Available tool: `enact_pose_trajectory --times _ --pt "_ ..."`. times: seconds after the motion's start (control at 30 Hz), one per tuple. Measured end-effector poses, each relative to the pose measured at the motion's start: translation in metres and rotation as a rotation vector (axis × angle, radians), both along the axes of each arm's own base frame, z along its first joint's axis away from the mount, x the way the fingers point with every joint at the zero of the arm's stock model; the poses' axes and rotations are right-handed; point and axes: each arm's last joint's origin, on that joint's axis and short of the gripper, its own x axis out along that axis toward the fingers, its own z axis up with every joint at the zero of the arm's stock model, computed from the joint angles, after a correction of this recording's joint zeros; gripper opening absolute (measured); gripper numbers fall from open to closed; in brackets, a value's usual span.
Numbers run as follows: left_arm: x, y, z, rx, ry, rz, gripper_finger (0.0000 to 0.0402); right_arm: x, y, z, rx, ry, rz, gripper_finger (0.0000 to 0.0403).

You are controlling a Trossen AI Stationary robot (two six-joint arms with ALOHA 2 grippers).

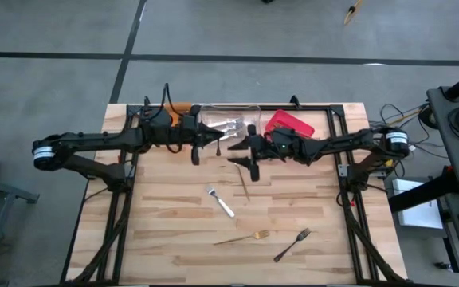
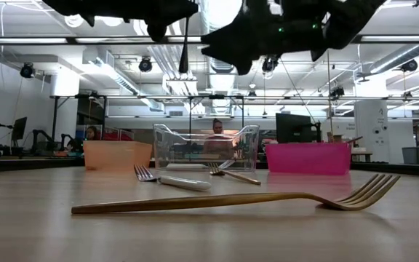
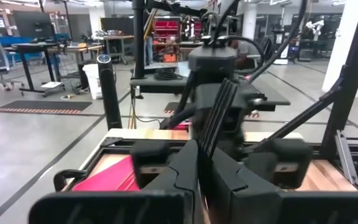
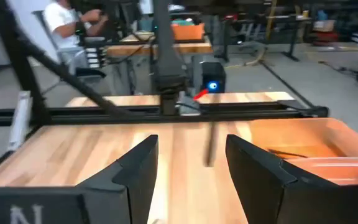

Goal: Sort silverware by color (type)
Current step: Put the black fork into the orange bin

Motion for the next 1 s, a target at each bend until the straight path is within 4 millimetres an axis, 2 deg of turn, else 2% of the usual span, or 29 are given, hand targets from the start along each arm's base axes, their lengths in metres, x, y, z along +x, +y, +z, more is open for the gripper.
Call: enact_pose_trajectory --times 0.27,0.43,0.87,1.0 --pt "0.003 0.000 0.001 -0.005 -0.029 -0.002 0.0000 0.017 -0.003 -0.019 0.014 -0.092 -0.004 0.0180" --pt "0.005 0.001 -0.001 -0.019 -0.033 -0.001 0.0000 0.022 -0.004 -0.025 0.014 -0.150 -0.012 0.0173" --pt "0.006 0.001 0.000 -0.044 -0.050 -0.001 0.0000 0.048 -0.010 -0.018 -0.033 -0.092 -0.038 0.0139" --pt "0.006 0.001 0.001 -0.043 -0.051 -0.001 0.0000 0.051 -0.011 -0.018 -0.016 -0.076 -0.046 0.0113"
